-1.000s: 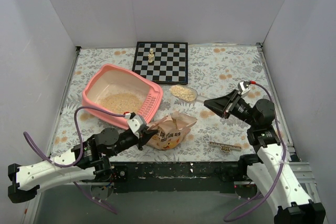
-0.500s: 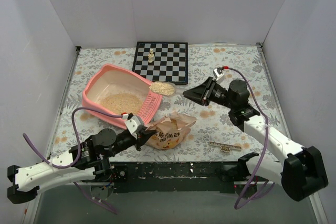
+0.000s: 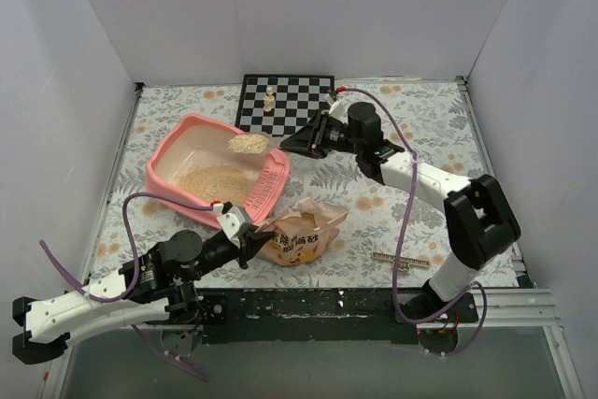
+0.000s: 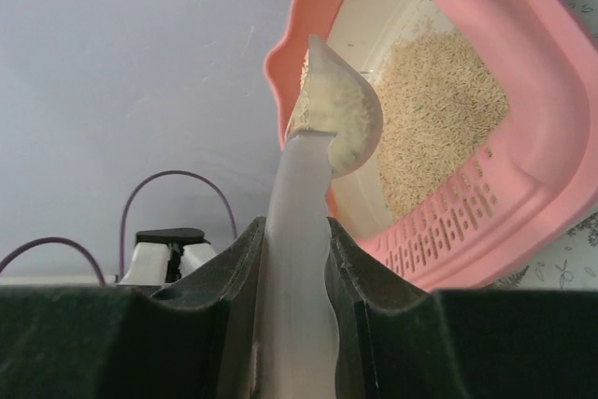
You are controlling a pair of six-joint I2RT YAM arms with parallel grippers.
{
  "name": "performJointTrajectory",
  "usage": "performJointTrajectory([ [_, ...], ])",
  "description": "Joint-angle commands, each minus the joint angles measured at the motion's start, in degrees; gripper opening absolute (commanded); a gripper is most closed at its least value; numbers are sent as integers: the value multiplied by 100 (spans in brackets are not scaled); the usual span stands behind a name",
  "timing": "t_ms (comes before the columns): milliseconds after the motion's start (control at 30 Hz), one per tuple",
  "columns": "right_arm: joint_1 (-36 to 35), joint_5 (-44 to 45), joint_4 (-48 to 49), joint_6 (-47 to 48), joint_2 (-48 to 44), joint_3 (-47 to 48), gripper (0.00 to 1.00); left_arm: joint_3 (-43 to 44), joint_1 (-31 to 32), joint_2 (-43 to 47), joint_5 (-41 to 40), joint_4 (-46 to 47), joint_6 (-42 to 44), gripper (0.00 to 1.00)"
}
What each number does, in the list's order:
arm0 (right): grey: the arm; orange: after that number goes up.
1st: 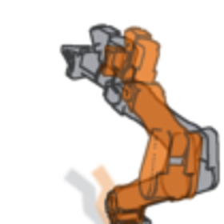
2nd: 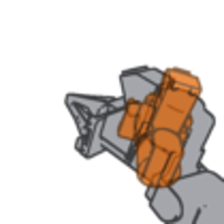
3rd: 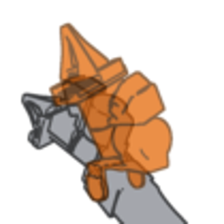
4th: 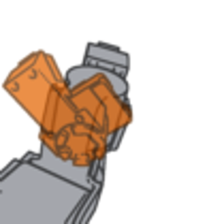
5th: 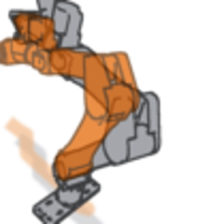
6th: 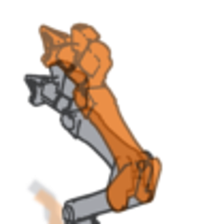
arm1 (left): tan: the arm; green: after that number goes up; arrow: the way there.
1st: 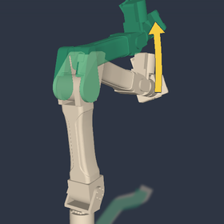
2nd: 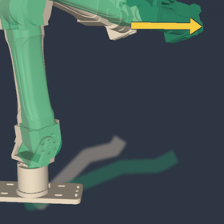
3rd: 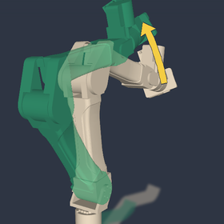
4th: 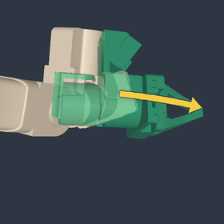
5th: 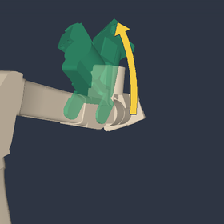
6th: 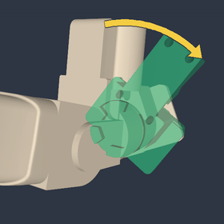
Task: Fill the litter box with clean litter
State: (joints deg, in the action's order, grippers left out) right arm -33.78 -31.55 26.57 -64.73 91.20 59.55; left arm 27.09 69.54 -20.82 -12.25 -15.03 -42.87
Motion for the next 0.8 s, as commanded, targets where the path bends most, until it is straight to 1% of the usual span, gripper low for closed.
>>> performJointTrajectory([
  [0, -286, -27, -780, 802, 669, 1301, 1, 376, -2, 139, -128, 474, -90, 0],
  [167, -603, 421, -2645, 1681, 1452, 2699, 1, 393, -2, 218, -190, 439, -107, 0],
  [200, -664, 570, -3074, 1874, 1575, 3103, 1, 393, -2, 253, -199, 430, -116, 0],
  [267, -787, 947, -3945, 2243, 1839, 3736, 1, 385, -2, 315, -243, 430, -116, 0],
  [433, -1121, 1966, -5475, 3219, 2516, 5424, 1, 376, -2, 438, -295, 430, -125, 0],
  [533, -1385, 2713, -6100, 3913, 2911, 6277, 1, 376, -2, 430, -295, 448, -125, 0],
  [600, -1526, 3354, -6277, 4309, 3026, 6533, 1, 376, -2, 412, -269, 457, -134, 0],
  [767, -1737, 4164, -6339, 4969, 3036, 6447, 1, 376, -2, 368, -225, 474, -142, 0],
])
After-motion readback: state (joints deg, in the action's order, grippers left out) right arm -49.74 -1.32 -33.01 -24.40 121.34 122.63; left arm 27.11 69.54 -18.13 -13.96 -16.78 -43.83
